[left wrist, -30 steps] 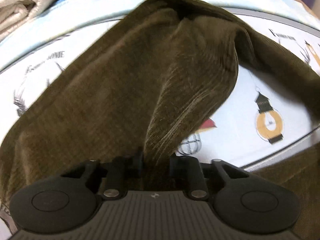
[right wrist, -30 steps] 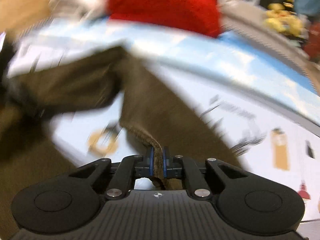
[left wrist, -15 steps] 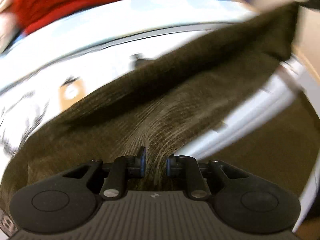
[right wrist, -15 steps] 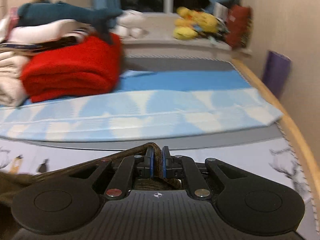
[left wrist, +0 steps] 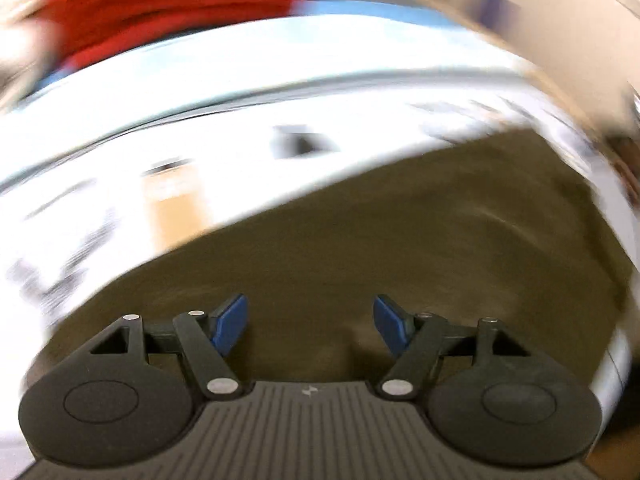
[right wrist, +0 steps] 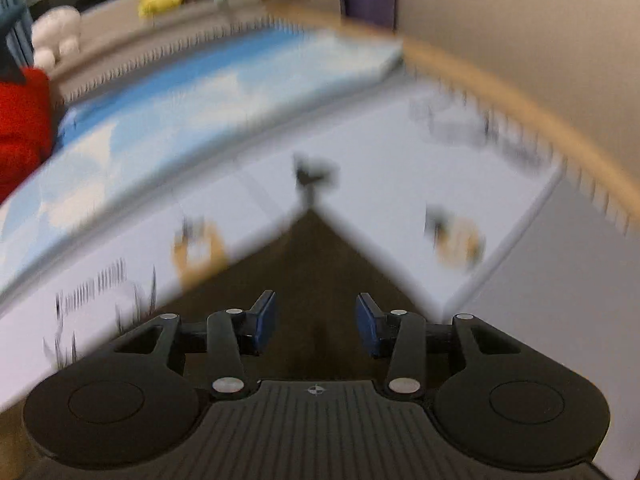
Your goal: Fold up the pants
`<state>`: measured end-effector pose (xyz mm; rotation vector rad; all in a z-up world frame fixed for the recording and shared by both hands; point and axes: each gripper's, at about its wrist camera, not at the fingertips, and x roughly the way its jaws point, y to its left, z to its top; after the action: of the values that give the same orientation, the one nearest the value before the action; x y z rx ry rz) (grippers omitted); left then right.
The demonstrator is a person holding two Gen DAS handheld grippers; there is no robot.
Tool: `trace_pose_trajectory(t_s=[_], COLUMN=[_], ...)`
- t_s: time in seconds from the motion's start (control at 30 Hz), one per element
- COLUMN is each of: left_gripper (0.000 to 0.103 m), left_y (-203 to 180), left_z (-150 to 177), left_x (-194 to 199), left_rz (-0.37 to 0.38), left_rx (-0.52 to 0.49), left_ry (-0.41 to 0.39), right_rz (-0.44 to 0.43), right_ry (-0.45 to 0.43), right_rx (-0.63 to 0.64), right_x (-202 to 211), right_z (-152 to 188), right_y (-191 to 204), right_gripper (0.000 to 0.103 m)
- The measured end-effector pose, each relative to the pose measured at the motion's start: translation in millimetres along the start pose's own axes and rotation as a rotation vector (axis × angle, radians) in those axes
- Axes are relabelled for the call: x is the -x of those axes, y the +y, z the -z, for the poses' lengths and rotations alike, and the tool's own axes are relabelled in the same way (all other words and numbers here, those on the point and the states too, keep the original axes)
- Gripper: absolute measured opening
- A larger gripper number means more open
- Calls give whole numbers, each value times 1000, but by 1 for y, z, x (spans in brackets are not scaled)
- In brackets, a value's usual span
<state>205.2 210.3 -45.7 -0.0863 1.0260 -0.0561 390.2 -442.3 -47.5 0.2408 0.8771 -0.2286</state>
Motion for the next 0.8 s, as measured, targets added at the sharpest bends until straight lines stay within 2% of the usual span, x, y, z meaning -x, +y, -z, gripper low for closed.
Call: trace_pose_trajectory(t_s=[0.07, 0.13, 0.17, 0.23, 0.3, 0.4, 0.43, 0.47, 0.5, 0.53, 0.6, 0.63, 0.67, 0.73, 0.77, 0.8], left_gripper=[75, 76, 76, 78, 78, 79, 79, 79, 69, 54, 39, 33, 32, 33, 34, 37], left_y=[46, 90, 112, 143, 164, 174, 174, 173, 173, 165, 161, 161, 167, 169, 167, 166], left_z=[0, 9, 16, 26, 39, 52, 54, 56, 57, 60, 60, 60, 60, 56, 53, 52], left_x=[-7, -8, -8, -7, -6, -11, -13, -15, -19, -17, -12, -8, 2, 20, 24, 24], left_rz=[-127, -266, -329, -399, -407, -364, -365, -365, -348, -323, -335, -337, -340, -379, -422, -450], left_rx=[192, 360, 439, 535, 598, 633, 628, 617, 601, 584, 532, 547, 608, 633, 613, 605], left_ry=[32, 59, 72, 89, 95, 98, 94, 87, 84, 79, 73, 50, -28, -132, -141, -120], right_rz=[10, 65, 72, 81, 115, 120, 134, 157, 175, 179, 181, 190, 181, 66, 28, 25], right_ry=[89, 213, 225, 200, 184, 193, 184, 174, 161, 146, 117, 99, 61, -32, -91, -129], right_rx=[-56, -130, -162, -147, -118, -134, -123, -108, -96, -85, -95, -99, -88, -91, -47, -13], right_x=[-15, -31, -35, -34, -35, -44, -46, -46, -46, -43, -39, -35, -33, -27, -22, -20], right_z=[32, 53, 57, 56, 60, 63, 65, 66, 65, 64, 62, 63, 62, 56, 50, 46], right_y=[-9, -19, -24, -21, -16, -18, -16, -13, -12, -13, -17, -17, -15, -12, -6, -4], right_gripper=[45, 45, 45, 45, 45, 44, 37, 24, 15, 2, 0, 0, 0, 0, 0, 0])
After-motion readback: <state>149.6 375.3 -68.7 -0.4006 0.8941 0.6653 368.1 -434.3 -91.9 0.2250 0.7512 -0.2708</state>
